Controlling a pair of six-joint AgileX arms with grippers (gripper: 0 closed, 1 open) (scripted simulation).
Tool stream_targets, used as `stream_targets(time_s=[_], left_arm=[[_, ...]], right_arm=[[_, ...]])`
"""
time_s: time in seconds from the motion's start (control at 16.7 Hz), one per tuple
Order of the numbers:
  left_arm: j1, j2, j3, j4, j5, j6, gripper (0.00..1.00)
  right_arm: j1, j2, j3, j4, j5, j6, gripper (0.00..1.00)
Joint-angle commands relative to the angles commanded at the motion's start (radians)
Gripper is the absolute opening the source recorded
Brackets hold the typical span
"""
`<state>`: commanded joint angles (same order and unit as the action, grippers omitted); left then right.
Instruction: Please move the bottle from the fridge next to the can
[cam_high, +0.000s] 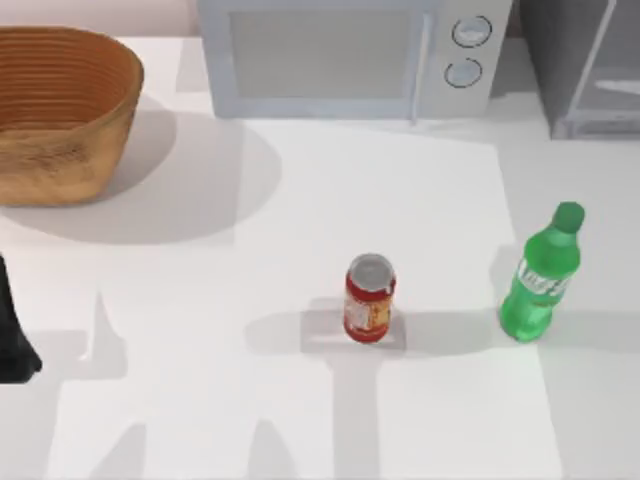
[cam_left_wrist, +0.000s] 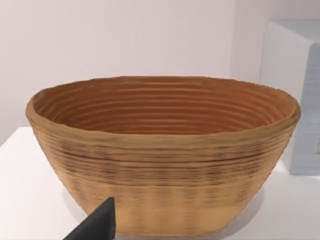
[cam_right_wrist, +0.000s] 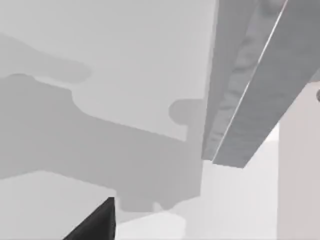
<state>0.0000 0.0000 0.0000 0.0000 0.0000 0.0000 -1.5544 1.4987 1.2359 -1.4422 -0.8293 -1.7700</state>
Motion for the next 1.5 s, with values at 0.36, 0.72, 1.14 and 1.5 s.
stream_targets(time_s=[0.36,0.72,1.14,1.5], left_arm=[[0.0,0.0,0.0,0.0,0.0,0.0,1.0],[0.0,0.0,0.0,0.0,0.0,0.0,1.0],[0.0,0.0,0.0,0.0,0.0,0.0,1.0],[0.0,0.0,0.0,0.0,0.0,0.0,1.0]], right_arm=[[-0.244,0.295,0.086,-0.024,-0.112,-0.245,1.0],[-0.253,0.312,0.089,-0.026,-0.118,-0.258,1.0],[-0.102,0.318,0.084,0.172,-0.087,-0.037,1.0],[0.208,0.326,0.074,0.587,-0.014,0.493,1.0]])
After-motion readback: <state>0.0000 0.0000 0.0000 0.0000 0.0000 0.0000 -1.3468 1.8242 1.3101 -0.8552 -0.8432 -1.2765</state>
